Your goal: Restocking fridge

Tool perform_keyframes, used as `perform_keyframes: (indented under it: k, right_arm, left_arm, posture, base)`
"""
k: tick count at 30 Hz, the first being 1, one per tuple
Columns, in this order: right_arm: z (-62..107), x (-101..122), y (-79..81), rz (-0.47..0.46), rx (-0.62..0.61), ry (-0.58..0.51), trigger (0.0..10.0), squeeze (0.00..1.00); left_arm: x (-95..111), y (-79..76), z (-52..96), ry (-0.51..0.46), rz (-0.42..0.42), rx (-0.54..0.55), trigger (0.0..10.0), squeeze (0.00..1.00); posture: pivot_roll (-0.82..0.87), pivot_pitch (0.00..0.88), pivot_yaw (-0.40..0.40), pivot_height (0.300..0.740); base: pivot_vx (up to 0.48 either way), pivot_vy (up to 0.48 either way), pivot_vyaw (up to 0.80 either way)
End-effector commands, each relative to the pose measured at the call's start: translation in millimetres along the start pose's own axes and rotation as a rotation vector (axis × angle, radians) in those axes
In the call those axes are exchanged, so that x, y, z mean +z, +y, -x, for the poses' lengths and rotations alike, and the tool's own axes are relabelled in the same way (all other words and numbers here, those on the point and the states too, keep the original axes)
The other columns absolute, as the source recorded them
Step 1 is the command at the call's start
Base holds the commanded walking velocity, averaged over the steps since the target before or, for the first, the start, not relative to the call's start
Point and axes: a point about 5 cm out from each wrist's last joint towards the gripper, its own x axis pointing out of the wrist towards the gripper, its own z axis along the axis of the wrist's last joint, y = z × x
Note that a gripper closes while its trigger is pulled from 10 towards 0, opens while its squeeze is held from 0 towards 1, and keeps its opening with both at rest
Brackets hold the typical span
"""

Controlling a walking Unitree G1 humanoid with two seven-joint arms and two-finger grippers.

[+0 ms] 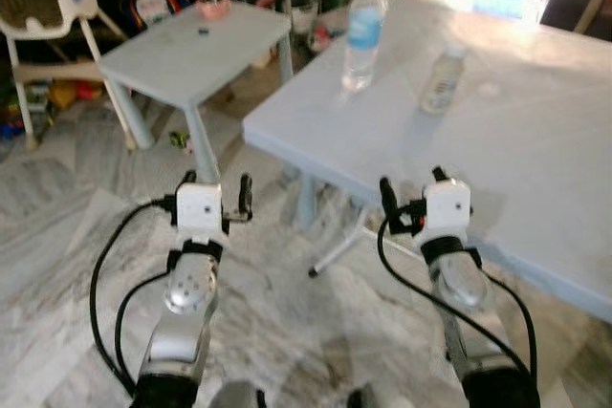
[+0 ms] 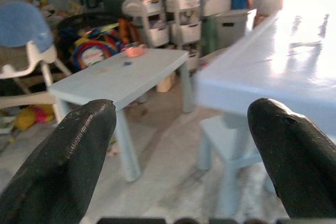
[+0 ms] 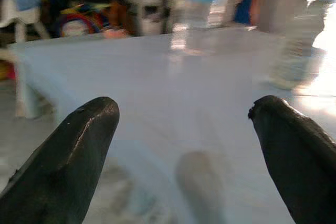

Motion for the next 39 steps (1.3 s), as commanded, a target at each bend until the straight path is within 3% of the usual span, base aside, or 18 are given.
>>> perform_keyframes:
  k: [1,10,17,21,32,39]
  right_arm:
    - [-2.3,4,2.8,0.014,0.011,-0.009,10.0,0.00]
    - [-2.5,6,3.2,-0.030,0.009,-0.033,10.0,0.00]
    - [-3.7,11,8.8,-0.003,0.038,-0.060,10.0,0.00]
    - [-4.9,11,8.6,0.012,0.031,-0.055,10.0,0.00]
    - [-7.1,11,9.3,0.018,0.035,-0.060,10.0,0.00]
    - [-9.3,12,12.2,0.031,0.038,-0.068,10.0,0.00]
  left_arm:
    - [1,1.1,0.2,-0.005,-0.011,-0.006,10.0,0.00]
    - [-4,-4.0,4.6,0.012,0.011,-0.021,10.0,0.00]
    - [-1,-9.4,-0.7,0.004,0.052,-0.034,10.0,0.00]
    - [2,-13.0,-1.2,-0.013,0.031,-0.055,10.0,0.00]
    - [1,-16.8,0.0,-0.008,0.072,-0.066,10.0,0.00]
    - [0,-14.8,0.4,-0.007,0.060,-0.061,10.0,0.00]
  posture:
    - [0.04,0.071,0.027,0.740]
    - [0.04,0.063,0.030,0.740]
    - [0.03,0.057,0.028,0.740]
    - [0.03,0.056,0.027,0.740]
    - [0.03,0.054,0.022,0.740]
    - [0.04,0.050,0.019,0.740]
  base:
    - [0.390,0.277,0.00]
    - [0.407,0.253,-0.60]
    - [0.407,0.253,0.00]
    - [0.402,0.262,-0.13]
    - [0.419,0.000,-0.80]
    - [0.000,0.000,-0.57]
